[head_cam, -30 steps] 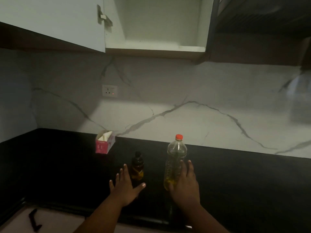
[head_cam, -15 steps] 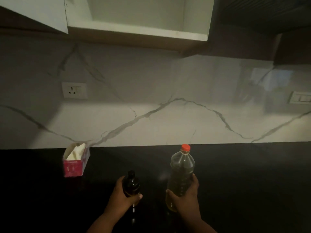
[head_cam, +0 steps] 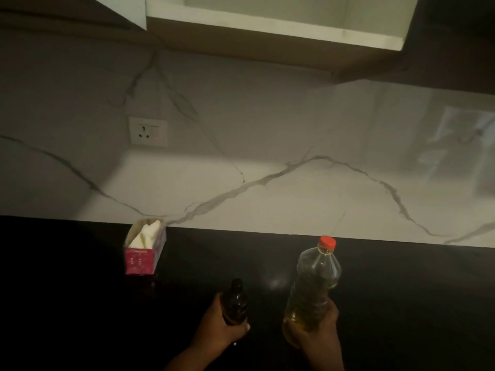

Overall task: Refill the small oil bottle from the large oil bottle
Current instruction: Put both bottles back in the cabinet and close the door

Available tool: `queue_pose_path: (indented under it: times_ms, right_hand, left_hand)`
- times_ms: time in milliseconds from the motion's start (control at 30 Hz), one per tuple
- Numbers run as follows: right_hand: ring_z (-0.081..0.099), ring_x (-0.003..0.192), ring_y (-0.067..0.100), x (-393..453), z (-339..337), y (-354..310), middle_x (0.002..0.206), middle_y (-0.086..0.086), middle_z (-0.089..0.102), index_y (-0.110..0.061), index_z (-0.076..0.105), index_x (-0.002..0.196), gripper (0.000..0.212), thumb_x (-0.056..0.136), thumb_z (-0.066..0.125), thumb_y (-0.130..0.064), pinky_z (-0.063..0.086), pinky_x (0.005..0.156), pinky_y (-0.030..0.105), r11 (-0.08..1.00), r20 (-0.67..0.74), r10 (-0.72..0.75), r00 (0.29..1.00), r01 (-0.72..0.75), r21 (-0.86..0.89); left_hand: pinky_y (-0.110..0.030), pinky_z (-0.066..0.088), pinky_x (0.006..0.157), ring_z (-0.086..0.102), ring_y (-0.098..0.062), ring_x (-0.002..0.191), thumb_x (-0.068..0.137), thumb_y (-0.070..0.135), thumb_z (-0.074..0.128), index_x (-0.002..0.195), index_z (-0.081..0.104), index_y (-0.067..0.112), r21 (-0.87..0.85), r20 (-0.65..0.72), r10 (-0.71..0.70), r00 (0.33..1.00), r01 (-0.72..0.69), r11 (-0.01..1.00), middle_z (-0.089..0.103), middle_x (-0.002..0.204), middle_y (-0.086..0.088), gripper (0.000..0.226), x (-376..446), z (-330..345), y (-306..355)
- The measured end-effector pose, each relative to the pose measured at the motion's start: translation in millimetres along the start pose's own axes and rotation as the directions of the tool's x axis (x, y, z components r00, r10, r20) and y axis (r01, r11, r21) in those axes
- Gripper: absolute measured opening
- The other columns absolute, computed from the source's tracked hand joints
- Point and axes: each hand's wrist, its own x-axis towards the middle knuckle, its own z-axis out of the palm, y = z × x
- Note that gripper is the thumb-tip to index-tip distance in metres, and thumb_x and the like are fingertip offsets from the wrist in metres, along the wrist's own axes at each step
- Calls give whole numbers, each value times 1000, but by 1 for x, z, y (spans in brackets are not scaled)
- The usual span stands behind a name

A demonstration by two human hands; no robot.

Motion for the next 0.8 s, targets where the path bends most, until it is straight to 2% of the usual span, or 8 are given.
queue_pose_path:
  times_ms: [133,300,367,467,567,667,733,800]
  right_hand:
    - [51,90,2,13,13,-7,109,-16,46,-34,17,141,114,54,90,-20,40,90,33,1000,88,-30,996,29,7]
    - [56,96,0,32,23,-42,115,-20,52,-56,25,126,100,53,89,-37,44,89,29,986,157,-166,973,164,22]
    - [59,95,-2,44,25,-67,112,-20,56,-67,29,110,88,53,89,-38,45,80,21,971,152,-238,959,229,72]
    - [60,96,-7,62,26,-116,111,-21,58,-71,30,109,84,58,89,-40,44,70,10,927,158,-366,917,344,151]
    - [58,96,-15,69,15,-184,105,-31,59,-79,27,106,82,55,85,-51,48,63,9,843,98,-514,852,481,242]
    - [61,95,-11,71,-7,-256,108,-34,60,-77,27,113,82,51,79,-67,50,74,19,738,40,-640,768,599,311]
    - [64,95,-7,70,-27,-299,108,-36,60,-73,31,116,82,51,80,-65,54,79,27,657,-3,-709,705,662,360]
    - [64,95,-7,68,-47,-341,107,-35,61,-72,32,117,80,55,81,-60,55,79,26,579,-30,-774,632,726,370]
  left_hand:
    - [-42,48,105,63,-14,112,63,15,91,125,52,30,12,17,-27,999,27,1000,68,115,2,74,5,-5,4]
    - [-44,50,103,66,-16,107,65,13,90,128,54,27,-36,-40,-16,999,15,999,70,112,0,74,22,-12,26]
    - [-44,50,102,65,-17,109,68,17,89,126,54,30,-66,-75,24,997,-29,997,69,114,1,70,31,-17,53]
    - [-38,55,88,65,-17,103,74,21,86,119,56,30,-115,-141,135,981,-151,982,68,110,3,55,48,-30,112]
    - [-38,56,84,66,-20,98,74,17,85,115,58,23,-146,-234,303,924,-342,928,69,106,-2,50,51,-43,193]
    - [-29,56,70,71,-21,89,54,36,86,109,61,21,-151,-245,481,842,-523,839,73,97,-5,62,34,-59,277]
    - [-22,56,62,74,-16,82,52,34,84,108,63,20,-144,-232,585,777,-622,769,76,91,-4,62,19,-70,325]
    - [-20,56,58,74,-14,79,54,34,82,109,63,19,-139,-184,667,722,-691,709,77,90,1,60,4,-77,368]
